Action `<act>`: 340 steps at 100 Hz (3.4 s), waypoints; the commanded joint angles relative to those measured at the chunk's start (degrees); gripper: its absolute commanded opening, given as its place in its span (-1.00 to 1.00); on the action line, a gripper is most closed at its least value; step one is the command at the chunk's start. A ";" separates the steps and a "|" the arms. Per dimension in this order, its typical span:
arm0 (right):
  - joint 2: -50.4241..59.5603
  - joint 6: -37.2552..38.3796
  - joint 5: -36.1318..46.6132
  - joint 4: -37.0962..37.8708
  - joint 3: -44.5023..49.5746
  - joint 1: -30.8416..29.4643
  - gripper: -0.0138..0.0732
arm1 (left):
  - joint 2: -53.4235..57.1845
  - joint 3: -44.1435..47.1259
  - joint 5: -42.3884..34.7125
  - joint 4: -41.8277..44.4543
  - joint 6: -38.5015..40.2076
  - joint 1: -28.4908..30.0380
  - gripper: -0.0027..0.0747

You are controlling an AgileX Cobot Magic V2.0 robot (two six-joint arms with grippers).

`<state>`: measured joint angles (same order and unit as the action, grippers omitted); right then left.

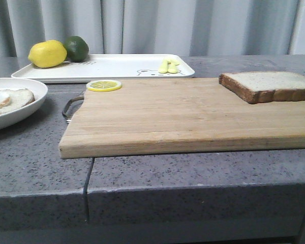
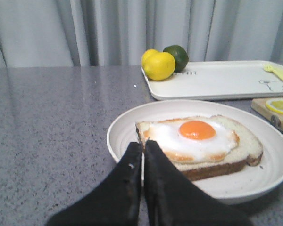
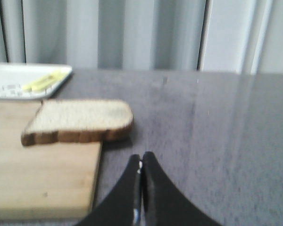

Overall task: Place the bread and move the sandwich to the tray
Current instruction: 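Move the right gripper above the bread slice on the cutting board, then lower the right gripper and grasp the bread slice by its edge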

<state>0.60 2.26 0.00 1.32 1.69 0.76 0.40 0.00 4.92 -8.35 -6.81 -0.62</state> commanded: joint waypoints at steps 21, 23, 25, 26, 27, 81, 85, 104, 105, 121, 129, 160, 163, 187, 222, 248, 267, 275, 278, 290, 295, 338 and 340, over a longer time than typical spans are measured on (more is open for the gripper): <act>1.02 -0.46 8.02 0.69 -0.04 -0.32 -0.84 | 1.63 0.75 -10.25 -0.18 0.52 0.09 -0.98; 0.97 -0.55 7.78 0.84 -0.04 -0.32 -0.84 | 1.63 0.75 -10.23 -0.18 0.52 0.09 -0.98; 0.87 -0.67 7.37 0.94 -0.04 -0.32 -0.84 | 1.63 0.61 -10.28 -0.18 0.52 0.09 -0.98; 0.83 -0.67 7.10 0.94 -0.10 -0.32 -0.84 | 1.63 0.61 -10.28 -0.18 0.52 0.09 -0.98; 0.82 -0.67 7.10 0.94 -0.10 -0.32 -0.84 | 1.63 0.51 -10.28 -0.18 0.52 0.09 -0.98; -9.95 -0.38 -18.34 -3.31 -17.52 -0.27 -0.83 | -5.64 -11.34 -3.85 -3.11 0.52 -0.01 -0.98; -11.17 -0.38 -17.63 -3.31 -18.16 -0.27 -0.83 | -6.67 -12.27 -3.85 -3.11 0.52 -0.01 -0.98; -17.71 -0.38 -19.20 -3.37 -22.26 -0.27 -0.83 | -11.80 -16.68 -2.39 -3.11 0.52 -0.01 -0.98; -18.32 -0.38 -19.48 -3.37 -22.68 -0.27 -0.83 | -11.99 -16.83 -2.24 -3.11 0.52 -0.01 -0.98; -26.45 -0.38 -22.20 -3.48 -28.25 -0.27 -0.75 | -17.24 -19.83 0.02 -3.11 0.52 -0.01 -0.98; -30.93 -0.38 -23.95 -3.53 -31.42 -0.27 -0.47 | -19.45 -20.56 0.01 -3.20 0.52 -0.01 -0.98; -48.74 0.51 -28.63 -3.53 -44.67 -0.27 0.48 | -23.26 -21.52 0.01 -3.20 0.52 -0.01 -0.98; -50.70 0.51 -29.28 -3.53 -46.43 -0.27 0.48 | -23.26 -21.52 0.01 -3.20 0.52 -0.01 -0.98; -64.12 0.51 -35.83 -4.47 -58.40 -0.32 0.48 | -23.26 -21.52 0.01 -3.20 0.52 -0.01 -0.98; -83.27 -8.53 -46.17 -21.48 -73.77 -6.16 0.48 | -23.26 -21.52 0.01 -3.20 0.52 -0.01 -0.98; -92.84 -19.89 -53.60 -38.89 -78.91 -14.35 0.48 | -23.26 -21.52 0.01 -3.20 0.52 -0.01 -0.98; -97.29 -23.20 -55.56 -42.93 -79.09 -15.64 0.48 | -23.26 -21.52 0.01 -3.20 0.52 -0.01 -0.98; -98.94 -24.32 -56.57 -45.36 -79.09 -15.64 0.48 | -23.26 -21.52 0.01 -3.20 0.52 -0.01 -0.98; -99.61 -24.69 -56.81 -46.56 -79.09 -15.64 0.48 | -23.26 -21.52 0.01 -3.20 0.52 -0.01 -0.98; -101.20 -26.20 -57.29 -49.72 -79.09 -15.64 0.41 | -23.26 -21.52 0.01 -3.20 0.52 -0.01 -0.98; -101.78 -26.68 -57.41 -50.56 -79.09 -15.64 0.38 | -23.26 -21.52 0.01 -3.20 0.52 -0.01 -0.98; -104.23 -27.32 -61.03 -51.22 -79.16 -15.64 0.10 | -23.26 -21.52 0.01 -3.20 0.52 -0.01 -0.98; -104.23 -27.32 -61.03 -51.17 -79.16 -15.64 0.01 | -23.26 -21.52 0.01 -3.20 0.52 -0.01 -0.98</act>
<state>-105.92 -23.98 -59.50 -47.78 -76.10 -14.58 -22.19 -19.36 9.16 -10.90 -6.81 -0.62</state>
